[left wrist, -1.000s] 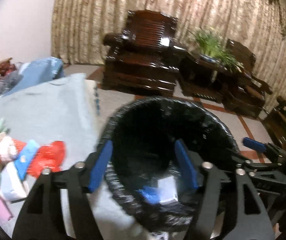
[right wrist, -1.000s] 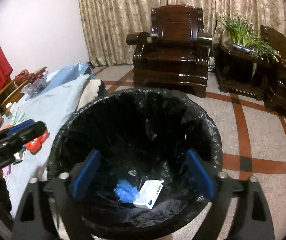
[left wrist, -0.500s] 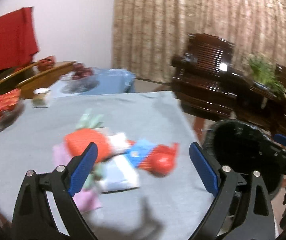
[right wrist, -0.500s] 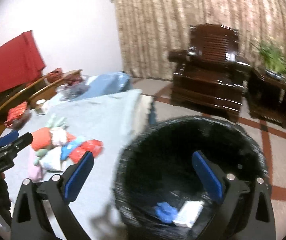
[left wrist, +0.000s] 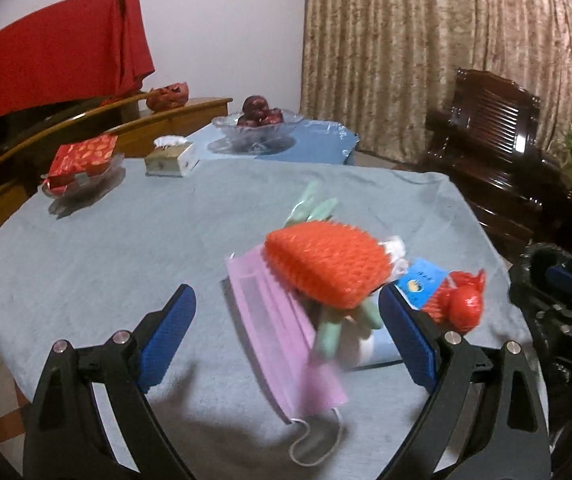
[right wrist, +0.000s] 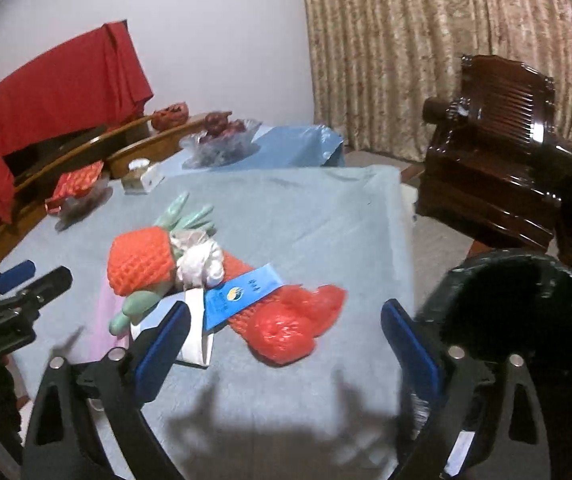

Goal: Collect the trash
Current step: 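Grasp the red plastic bag with the right tool while the left tool grasps the orange foam net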

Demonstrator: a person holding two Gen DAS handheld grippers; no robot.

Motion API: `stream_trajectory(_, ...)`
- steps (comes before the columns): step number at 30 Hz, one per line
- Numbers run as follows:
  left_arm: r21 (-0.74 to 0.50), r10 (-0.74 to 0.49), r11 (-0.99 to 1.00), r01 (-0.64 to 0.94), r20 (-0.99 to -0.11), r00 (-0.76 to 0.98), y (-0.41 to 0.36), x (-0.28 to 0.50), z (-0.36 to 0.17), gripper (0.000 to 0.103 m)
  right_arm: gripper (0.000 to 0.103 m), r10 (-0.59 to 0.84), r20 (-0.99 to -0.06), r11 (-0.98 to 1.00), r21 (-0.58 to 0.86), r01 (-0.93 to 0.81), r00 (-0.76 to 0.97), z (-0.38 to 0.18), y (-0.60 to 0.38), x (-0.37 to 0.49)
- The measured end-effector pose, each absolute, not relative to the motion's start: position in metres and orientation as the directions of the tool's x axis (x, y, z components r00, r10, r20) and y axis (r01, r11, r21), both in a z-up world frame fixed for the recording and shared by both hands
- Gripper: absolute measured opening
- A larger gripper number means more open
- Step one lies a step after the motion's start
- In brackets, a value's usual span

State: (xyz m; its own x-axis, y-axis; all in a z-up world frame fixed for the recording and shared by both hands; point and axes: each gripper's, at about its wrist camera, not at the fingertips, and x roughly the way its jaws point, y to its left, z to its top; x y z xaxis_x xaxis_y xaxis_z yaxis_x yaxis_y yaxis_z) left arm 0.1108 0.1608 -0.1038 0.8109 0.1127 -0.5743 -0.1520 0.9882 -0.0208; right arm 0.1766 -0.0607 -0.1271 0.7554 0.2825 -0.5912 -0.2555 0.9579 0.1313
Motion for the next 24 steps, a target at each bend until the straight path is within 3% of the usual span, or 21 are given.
stream_trajectory(14, -0.039, 0.078, 0.991, -0.128, -0.612, 0.787, 0.154, 0.131, -0.135, 0.09, 0.081, 0.265, -0.702, 0.959, 0.121, -0.256, 0.661, -0.18, -0.052, 0.22)
stream_trajectory(17, -0.042, 0.065, 0.992, -0.115, -0.614, 0.787, 0.15, 0.134, -0.137, 0.09, 0.069, 0.283, -0.716, 0.952, 0.131, -0.276, 0.638, -0.186, -0.05, 0.221)
stream_trajectory(19, -0.043, 0.058, 0.993, -0.106, -0.614, 0.787, 0.147, 0.137, -0.138, 0.09, 0.055, 0.299, -0.728, 0.945, 0.135, -0.299, 0.617, -0.189, -0.046, 0.221)
stream_trajectory(24, -0.046, 0.048, 0.994, -0.096, -0.612, 0.789, 0.139, 0.143, -0.137, 0.09, 0.046, 0.295, -0.728, 0.945, 0.128, -0.3, 0.619, -0.185, -0.045, 0.218)
